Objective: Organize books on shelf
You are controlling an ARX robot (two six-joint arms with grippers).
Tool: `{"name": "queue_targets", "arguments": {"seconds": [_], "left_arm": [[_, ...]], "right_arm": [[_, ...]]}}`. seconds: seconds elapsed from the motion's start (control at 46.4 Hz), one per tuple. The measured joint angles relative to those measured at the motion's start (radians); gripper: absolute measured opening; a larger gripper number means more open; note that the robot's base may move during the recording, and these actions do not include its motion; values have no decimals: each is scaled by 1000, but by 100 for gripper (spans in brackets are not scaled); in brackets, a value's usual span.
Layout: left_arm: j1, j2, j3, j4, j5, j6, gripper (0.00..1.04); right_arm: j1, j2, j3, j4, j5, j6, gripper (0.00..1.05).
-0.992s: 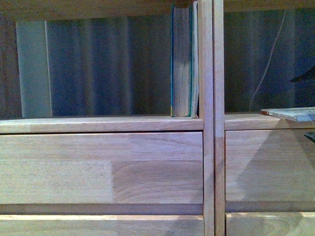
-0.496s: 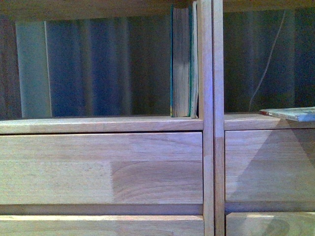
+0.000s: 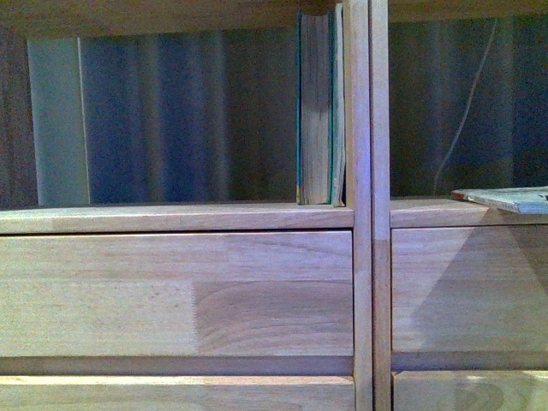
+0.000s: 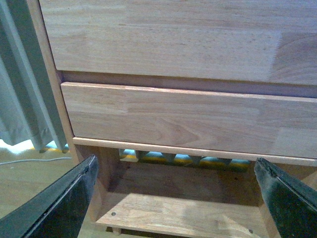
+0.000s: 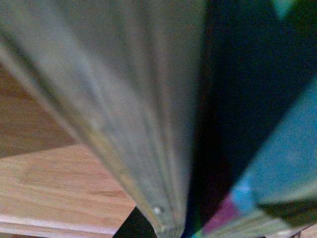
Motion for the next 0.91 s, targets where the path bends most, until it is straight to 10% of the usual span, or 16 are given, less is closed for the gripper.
{"name": "queue_targets", "arguments": {"seconds": [0.324, 0.475, 0.626, 0.906], "left_arm": [[0, 0, 0, 0, 2, 0, 97], [196, 209, 60, -23, 547, 90, 97], [394, 594, 169, 271, 1009, 67, 97], [464, 1145, 516, 651, 937, -197, 97]], "right_arm": [[-1, -97, -79, 34, -68, -15, 7], [-13, -180, -114, 51, -113, -30, 7], [-79, -338, -146, 92, -185, -43, 7], [-143, -526, -146, 182, -354, -87, 7]]}}
